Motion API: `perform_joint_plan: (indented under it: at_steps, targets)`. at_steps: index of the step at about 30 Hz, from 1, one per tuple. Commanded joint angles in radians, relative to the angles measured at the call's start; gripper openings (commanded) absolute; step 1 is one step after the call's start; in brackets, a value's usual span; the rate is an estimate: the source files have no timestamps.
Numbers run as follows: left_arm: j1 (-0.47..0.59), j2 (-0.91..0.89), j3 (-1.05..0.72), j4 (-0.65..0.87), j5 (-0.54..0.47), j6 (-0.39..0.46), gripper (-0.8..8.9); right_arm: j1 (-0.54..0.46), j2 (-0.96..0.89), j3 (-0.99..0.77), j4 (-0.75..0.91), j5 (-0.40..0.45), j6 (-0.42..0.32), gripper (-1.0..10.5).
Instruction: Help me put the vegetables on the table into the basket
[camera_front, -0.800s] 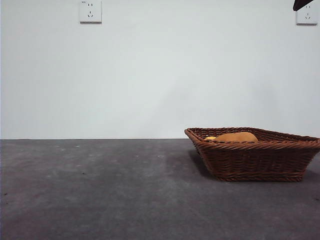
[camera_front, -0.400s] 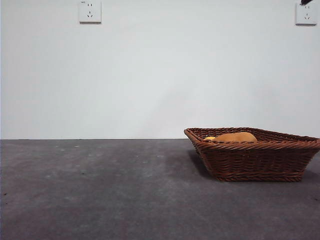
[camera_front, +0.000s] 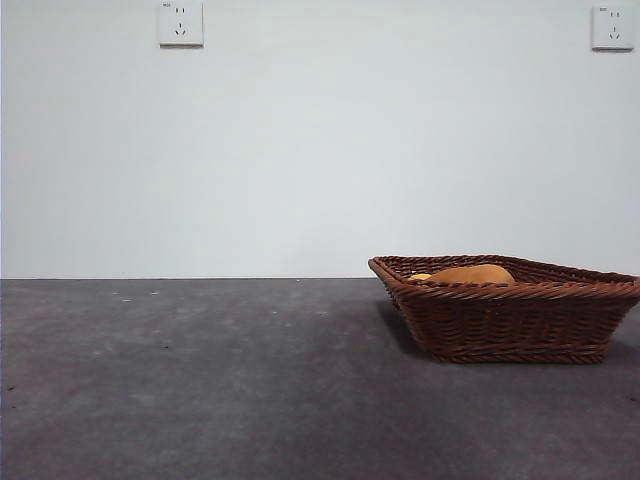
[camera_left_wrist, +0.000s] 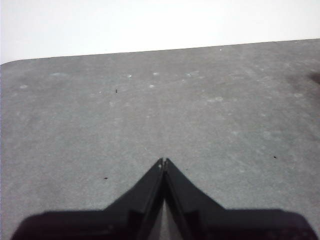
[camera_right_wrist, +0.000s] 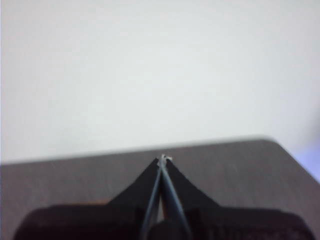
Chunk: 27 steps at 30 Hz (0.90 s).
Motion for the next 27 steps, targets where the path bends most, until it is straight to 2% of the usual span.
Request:
perform_joint_plan:
  at_steps: [1,3,7,13,27]
  targets:
    - [0.003,0.0,-0.01,0.008,-0.002,0.011,-0.04,0.0,-0.164,-0.206,0.001,0.0,-0.005,0.0]
    - [0.003,0.0,-0.01,0.008,-0.002,0.011,-0.04,-0.004,-0.277,-0.317,0.001,0.021,-0.038,0.0]
    - [0.003,0.0,-0.01,0.008,-0.002,0.011,-0.04,-0.006,-0.454,-0.514,0.019,0.07,-0.048,0.0]
    - [0.003,0.0,-0.01,0.008,-0.002,0.011,-0.04,-0.006,-0.561,-0.699,0.021,0.108,-0.06,0.0]
    - [0.003,0.0,-0.01,0.008,-0.002,0.011,-0.04,-0.006,-0.648,-0.745,-0.014,0.108,-0.057,0.0]
